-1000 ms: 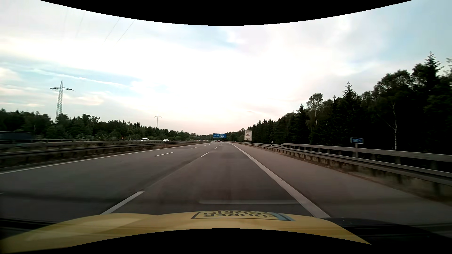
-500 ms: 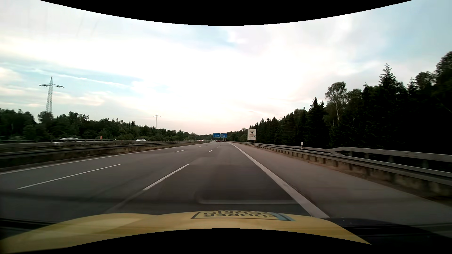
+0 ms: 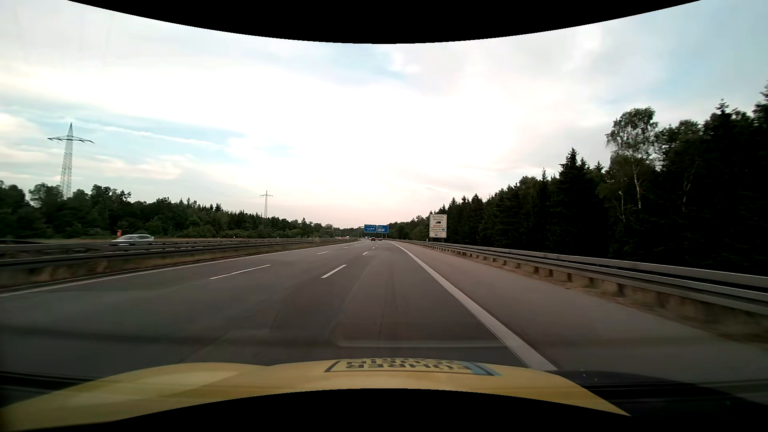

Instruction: Follow the waypoints while adhering to traffic rules and regulations

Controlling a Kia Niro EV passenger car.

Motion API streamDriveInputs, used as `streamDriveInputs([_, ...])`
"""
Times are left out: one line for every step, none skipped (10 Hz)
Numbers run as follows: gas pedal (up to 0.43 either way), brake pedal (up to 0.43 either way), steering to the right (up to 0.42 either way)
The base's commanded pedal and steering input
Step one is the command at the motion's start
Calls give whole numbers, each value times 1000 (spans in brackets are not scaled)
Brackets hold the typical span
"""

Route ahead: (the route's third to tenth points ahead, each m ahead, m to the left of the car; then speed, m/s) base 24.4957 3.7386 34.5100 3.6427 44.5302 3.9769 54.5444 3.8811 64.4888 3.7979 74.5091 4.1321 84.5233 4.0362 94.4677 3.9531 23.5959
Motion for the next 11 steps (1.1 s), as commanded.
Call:
streamDriveInputs([118,0,-4])
streamDriveInputs([118,0,-4])
streamDriveInputs([118,0,-4])
streamDriveInputs([118,0,-4])
streamDriveInputs([118,0,-3])
streamDriveInputs([118,0,-3])
streamDriveInputs([118,0,-2])
streamDriveInputs([118,0,-2])
streamDriveInputs([118,0,-1])
streamDriveInputs([118,0,-1])
streamDriveInputs([118,0,-1])
